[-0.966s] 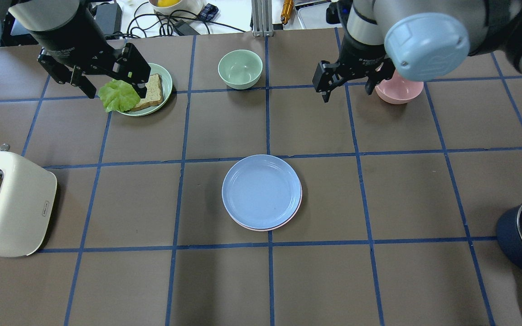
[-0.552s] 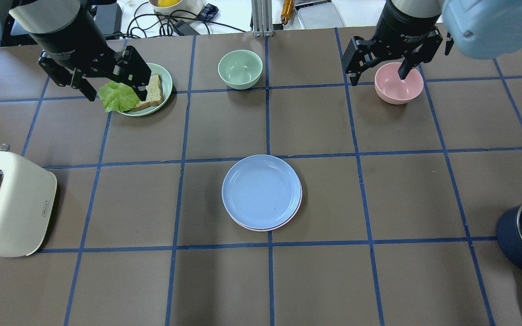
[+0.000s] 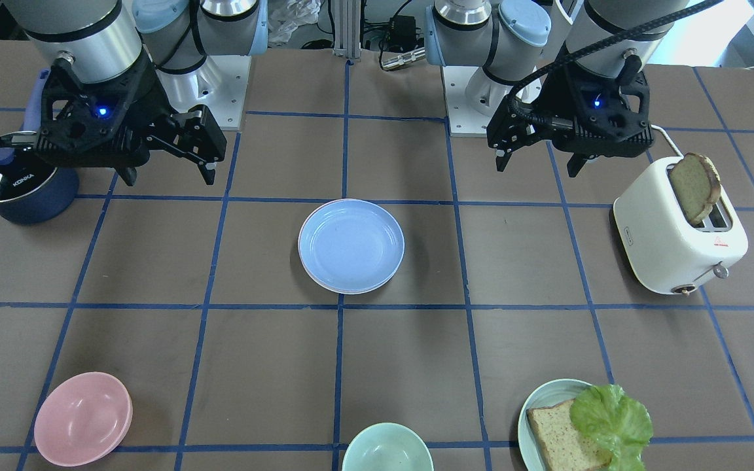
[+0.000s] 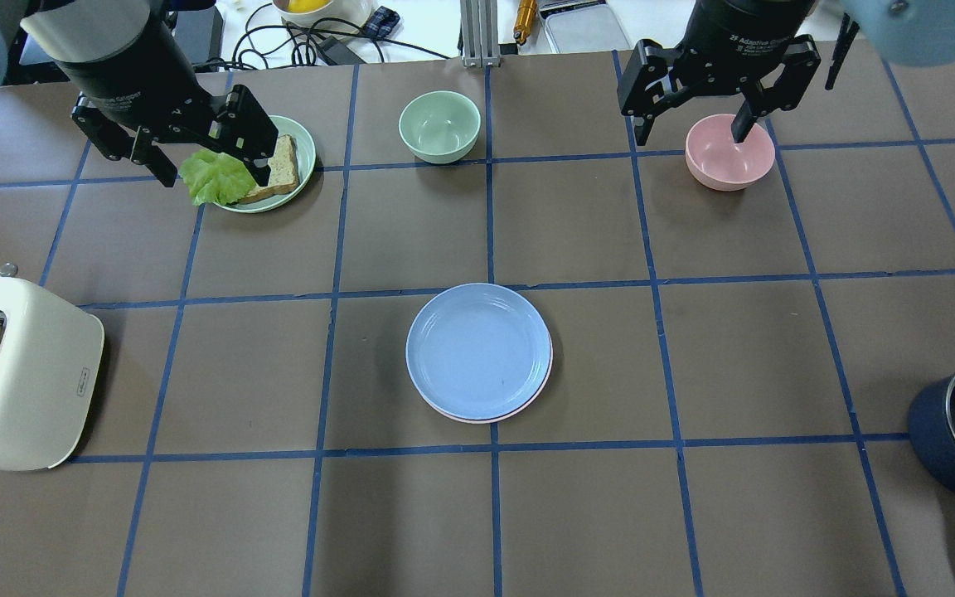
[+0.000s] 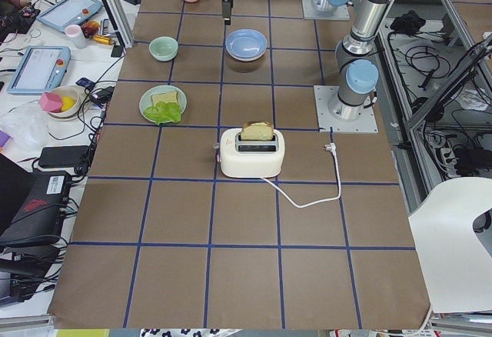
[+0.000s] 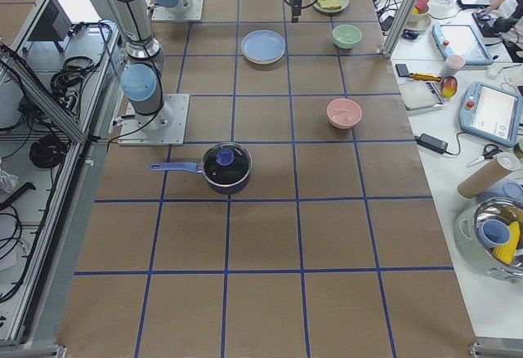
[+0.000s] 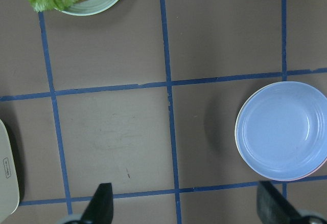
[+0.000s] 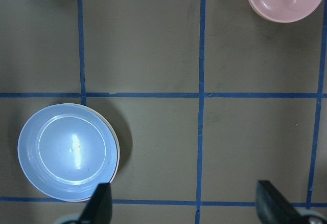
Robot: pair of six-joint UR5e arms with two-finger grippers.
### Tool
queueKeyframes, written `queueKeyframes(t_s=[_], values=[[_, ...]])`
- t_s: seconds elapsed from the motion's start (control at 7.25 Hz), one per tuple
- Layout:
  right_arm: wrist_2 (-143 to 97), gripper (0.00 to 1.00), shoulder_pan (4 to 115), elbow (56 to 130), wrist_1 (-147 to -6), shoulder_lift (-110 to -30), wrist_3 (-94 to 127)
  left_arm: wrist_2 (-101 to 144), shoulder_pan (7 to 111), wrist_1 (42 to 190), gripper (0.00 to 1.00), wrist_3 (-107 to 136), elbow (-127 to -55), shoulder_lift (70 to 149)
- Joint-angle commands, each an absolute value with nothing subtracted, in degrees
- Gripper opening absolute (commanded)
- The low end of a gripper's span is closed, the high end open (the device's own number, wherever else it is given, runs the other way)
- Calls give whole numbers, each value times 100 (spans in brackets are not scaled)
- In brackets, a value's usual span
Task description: Stack three plates with pink and blue
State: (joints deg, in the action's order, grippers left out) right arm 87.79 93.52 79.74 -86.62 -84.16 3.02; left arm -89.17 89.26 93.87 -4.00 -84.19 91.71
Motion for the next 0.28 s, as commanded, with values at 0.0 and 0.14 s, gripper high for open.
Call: queueKeyframes(t_s=[0.0,0.14], values=[[8789,100,9360,7972,-8596,-8420,316,-8921,8921,9387,100,-396,-8420,9167],[8789,100,9360,7972,-8587,-8420,316,-8921,8921,9378,100,-396,-8411,9167]])
